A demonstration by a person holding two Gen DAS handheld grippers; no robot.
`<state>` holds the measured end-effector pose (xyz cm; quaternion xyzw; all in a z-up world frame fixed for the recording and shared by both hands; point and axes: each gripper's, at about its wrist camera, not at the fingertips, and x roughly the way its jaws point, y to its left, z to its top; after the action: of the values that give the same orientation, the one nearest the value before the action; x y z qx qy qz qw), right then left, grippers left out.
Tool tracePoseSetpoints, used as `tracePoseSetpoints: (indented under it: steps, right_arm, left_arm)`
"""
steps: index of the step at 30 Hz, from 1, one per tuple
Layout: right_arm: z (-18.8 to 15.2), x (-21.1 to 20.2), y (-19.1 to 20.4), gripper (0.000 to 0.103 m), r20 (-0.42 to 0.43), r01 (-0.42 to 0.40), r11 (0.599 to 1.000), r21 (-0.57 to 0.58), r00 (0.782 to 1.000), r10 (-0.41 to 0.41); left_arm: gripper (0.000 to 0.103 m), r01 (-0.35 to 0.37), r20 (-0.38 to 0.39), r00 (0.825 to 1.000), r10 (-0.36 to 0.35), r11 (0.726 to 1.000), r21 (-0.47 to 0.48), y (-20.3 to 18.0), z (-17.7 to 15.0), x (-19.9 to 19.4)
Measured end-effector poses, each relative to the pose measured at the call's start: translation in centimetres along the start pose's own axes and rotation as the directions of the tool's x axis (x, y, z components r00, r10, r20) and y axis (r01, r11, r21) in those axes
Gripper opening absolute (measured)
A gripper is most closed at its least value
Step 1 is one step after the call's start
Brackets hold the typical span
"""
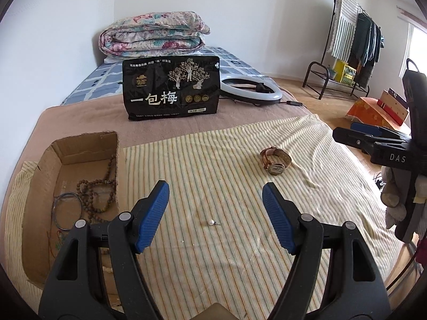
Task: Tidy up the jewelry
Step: 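Move the left tool to the pearl earring while the right tool moves to the brown-strap watch, then grasp the pearl earring with the left tool while the right tool grasps the watch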
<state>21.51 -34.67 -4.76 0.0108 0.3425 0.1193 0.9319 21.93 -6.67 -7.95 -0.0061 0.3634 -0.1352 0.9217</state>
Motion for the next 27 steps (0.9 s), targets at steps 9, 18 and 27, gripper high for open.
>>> tracePoseSetpoints:
  steps: [9, 18, 27]
  right_arm:
    - [-1.8, 5.1, -0.2, 0.096, -0.067, -0.005, 0.999, -0.041, 0.998, 0.002]
    - [-3.0, 9.6, -0.2, 0.096, -0.117, -0.007, 0.997, -0.076, 0.993, -0.002]
    - [-2.9, 12.4, 0.9, 0.096, -0.141, -0.013, 0.994, -0.113, 0.990, -0.003]
  left_arm:
    - [0.057, 0.007, -0.092, 0.996, -0.005, 1.000, 0.021, -1.0, -2.7, 4.5]
    - [0.037, 0.000, -0.161, 0.987, 0.002, 1.000, 0.011, -0.1, -4.6, 7.8]
    - [0.030, 0.013, -0.179, 0.984, -0.007, 0.999, 0.030, -0.1, -5.1, 9.3]
